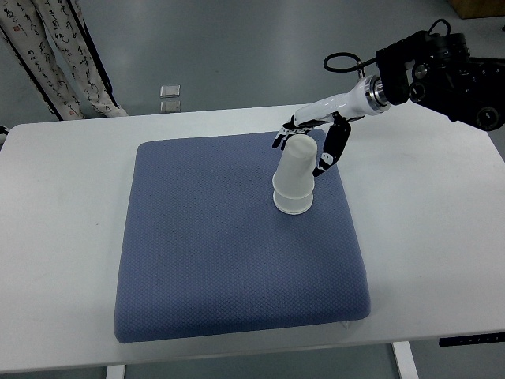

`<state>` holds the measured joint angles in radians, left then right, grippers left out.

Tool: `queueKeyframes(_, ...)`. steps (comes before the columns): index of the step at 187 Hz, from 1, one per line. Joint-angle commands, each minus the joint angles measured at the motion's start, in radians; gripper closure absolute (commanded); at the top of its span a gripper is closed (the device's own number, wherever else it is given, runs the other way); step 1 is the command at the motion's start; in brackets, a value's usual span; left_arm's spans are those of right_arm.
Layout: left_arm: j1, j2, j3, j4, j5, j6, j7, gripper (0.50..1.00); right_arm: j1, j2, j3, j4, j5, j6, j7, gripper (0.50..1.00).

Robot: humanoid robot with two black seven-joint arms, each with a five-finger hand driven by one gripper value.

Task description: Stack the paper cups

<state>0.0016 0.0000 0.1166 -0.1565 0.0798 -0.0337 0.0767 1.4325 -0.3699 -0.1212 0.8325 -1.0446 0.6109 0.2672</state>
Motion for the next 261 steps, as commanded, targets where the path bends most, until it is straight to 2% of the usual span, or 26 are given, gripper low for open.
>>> queueKeyframes(1,0.000,0.000,0.000,0.000,0.000,0.000,0.000,0.500,0.000,0.005,0.000,-0.007,0.001,0.000,0.001,0.595)
queueKeyframes(52,0.000,0.000,0.000,0.000,0.000,0.000,0.000,0.500,-0.003,-0.032,0.049,-0.053,0.092,-0.006,0.001,0.593)
queueKeyframes(92,0.000,0.000,0.000,0.000,0.000,0.000,0.000,0.500,-0.081,-0.046,0.141,-0.144,0.460,-0.014,0.001,0.593)
queueKeyframes(128,0.000,0.000,0.000,0.000,0.000,0.000,0.000,0.500,-0.241,-0.018,0.184,-0.236,0.893,-0.114,0.001,0.593)
queueKeyframes(160,0.000,0.000,0.000,0.000,0.000,0.000,0.000,0.500,-0.356,0.077,0.253,-0.291,1.153,-0.158,0.000,0.593)
queueKeyframes(218,0.000,0.000,0.000,0.000,0.000,0.000,0.000,0.500,-0.472,0.169,0.357,-0.311,1.322,-0.180,-0.002,0.587)
queueKeyframes(243,0.000,0.000,0.000,0.000,0.000,0.000,0.000,0.500,-0.489,0.184,0.357,-0.319,1.384,-0.181,-0.054,0.587)
queueKeyframes(261,0.000,0.000,0.000,0.000,0.000,0.000,0.000,0.500,-0.492,0.190,0.357,-0.335,1.387,-0.181,-0.048,0.585)
